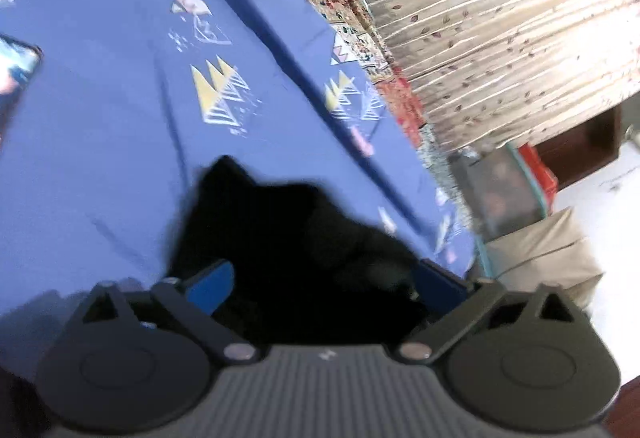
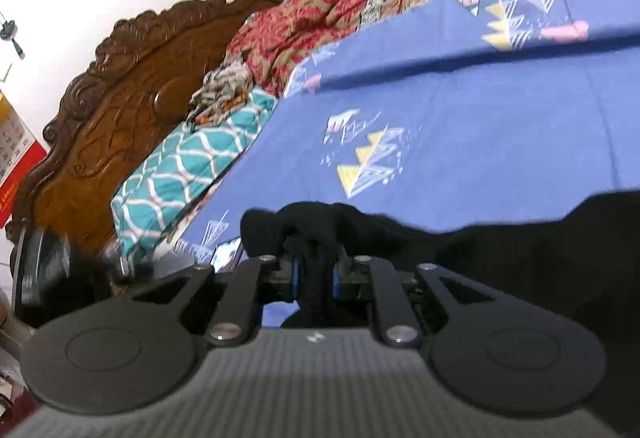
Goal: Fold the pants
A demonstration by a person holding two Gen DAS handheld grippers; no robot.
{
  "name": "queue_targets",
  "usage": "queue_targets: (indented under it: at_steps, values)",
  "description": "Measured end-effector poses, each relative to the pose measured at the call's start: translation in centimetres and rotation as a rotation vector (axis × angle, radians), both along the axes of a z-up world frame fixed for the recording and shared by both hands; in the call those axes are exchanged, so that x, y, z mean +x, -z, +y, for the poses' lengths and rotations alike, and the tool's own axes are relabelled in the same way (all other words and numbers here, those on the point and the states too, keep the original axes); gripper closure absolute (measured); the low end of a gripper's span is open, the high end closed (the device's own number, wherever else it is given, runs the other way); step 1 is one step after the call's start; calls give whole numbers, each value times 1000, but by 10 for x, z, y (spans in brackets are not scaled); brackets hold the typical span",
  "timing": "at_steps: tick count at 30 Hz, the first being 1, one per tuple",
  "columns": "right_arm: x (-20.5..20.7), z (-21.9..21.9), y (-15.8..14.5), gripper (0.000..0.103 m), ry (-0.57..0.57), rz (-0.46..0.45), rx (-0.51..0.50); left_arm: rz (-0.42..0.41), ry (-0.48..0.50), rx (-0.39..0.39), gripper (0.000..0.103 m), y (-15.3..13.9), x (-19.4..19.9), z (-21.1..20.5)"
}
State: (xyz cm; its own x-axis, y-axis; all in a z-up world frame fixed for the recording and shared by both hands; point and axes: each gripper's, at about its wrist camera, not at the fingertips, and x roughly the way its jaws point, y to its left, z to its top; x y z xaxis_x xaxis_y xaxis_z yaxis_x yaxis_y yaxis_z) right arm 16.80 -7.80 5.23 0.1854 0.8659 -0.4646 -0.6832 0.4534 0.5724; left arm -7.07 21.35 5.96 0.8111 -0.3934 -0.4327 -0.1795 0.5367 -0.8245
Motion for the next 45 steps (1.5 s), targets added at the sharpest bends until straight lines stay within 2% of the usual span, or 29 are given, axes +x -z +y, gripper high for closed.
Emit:
queue_targets:
  at_steps: [4, 6, 7, 8, 9, 10, 12, 14, 17, 19, 20, 21, 22, 23, 24, 27, 28, 29, 32, 34, 36, 37, 38, 40, 41, 43, 45]
  values:
    - [-19, 1, 0, 86, -33, -26, -13, 29, 30, -83, 1, 12, 25, -5]
    - [-41, -9, -4, 86, -49, -58, -13, 35, 39, -91, 13, 15, 36, -8]
    - [-45, -11, -7, 86, -54, -75, -11, 26, 49, -94, 39, 14, 42, -8]
    - [-50, -12, -11, 86, -59, -104, -11, 14, 61, -97, 57, 12, 46, -7]
    - [-55, -12, -15, 86, -65, -136, -15, -3, 66, -91, 64, 10, 49, -7]
    - [-61, -10, -19, 86, -82, -185, -28, -29, 59, -51, 78, 4, 49, -6]
    - [-71, -1, -17, 86, -123, -273, -77, -57, 43, 71, 80, -6, 44, -9]
    - [-82, 13, -2, 86, -175, -320, -162, -30, 41, 155, 81, -4, 34, -11]
    - [-90, 36, 41, 78, -258, -273, -283, 125, 17, 292, 81, 25, 18, -15]
    - [-95, 46, 66, 66, -286, -244, -372, 232, 8, 327, 78, 48, 10, -16]
    - [-98, 45, 69, 59, -292, -259, -366, 242, -3, 332, 73, 53, 5, -16]
    - [-101, 44, 66, 57, -304, -271, -353, 233, -12, 328, 72, 54, -2, -15]
    - [-101, 42, 60, 55, -319, -275, -345, 214, -18, 314, 67, 51, -8, -11]
    - [-101, 39, 52, 55, -325, -283, -332, 200, -27, 304, 56, 47, -12, -7]
    - [-101, 33, 45, 54, -324, -295, -314, 175, -45, 305, 51, 39, -18, -3]
    - [-95, 4, 28, 54, -279, -297, -243, 115, -96, 369, 32, 18, -18, 11]
    - [-92, -8, 27, 54, -243, -283, -229, 113, -109, 389, 18, 13, -13, 14]
    - [-87, -19, 28, 54, -200, -264, -225, 115, -117, 408, 10, 9, -8, 17]
    - [-75, -48, 40, 54, -79, -187, -246, 81, -21, 449, 0, 11, 30, 19]
    - [-63, -64, 52, 54, -1, -93, -270, 118, 71, 447, 0, 24, 64, 13]
    - [-56, -74, 63, 54, 48, -23, -280, 173, 168, 384, 2, 45, 87, 5]
    - [-54, -78, 69, 55, 72, 11, -291, 201, 204, 337, 14, 57, 97, -4]
    - [-51, -82, 76, 56, 98, 50, -298, 227, 208, 349, 33, 61, 102, -14]
    - [-46, -88, 82, 58, 133, 123, -270, 218, 133, 527, 63, 49, 97, -37]
    - [-43, -91, 81, 59, 150, 154, -254, 199, 92, 543, 73, 43, 92, -40]
    - [-40, -90, 80, 59, 165, 186, -242, 179, -47, 519, 75, 30, 73, -31]
    - [-42, -85, 81, 59, 155, 191, -228, 196, -161, 475, 74, 33, 60, -24]
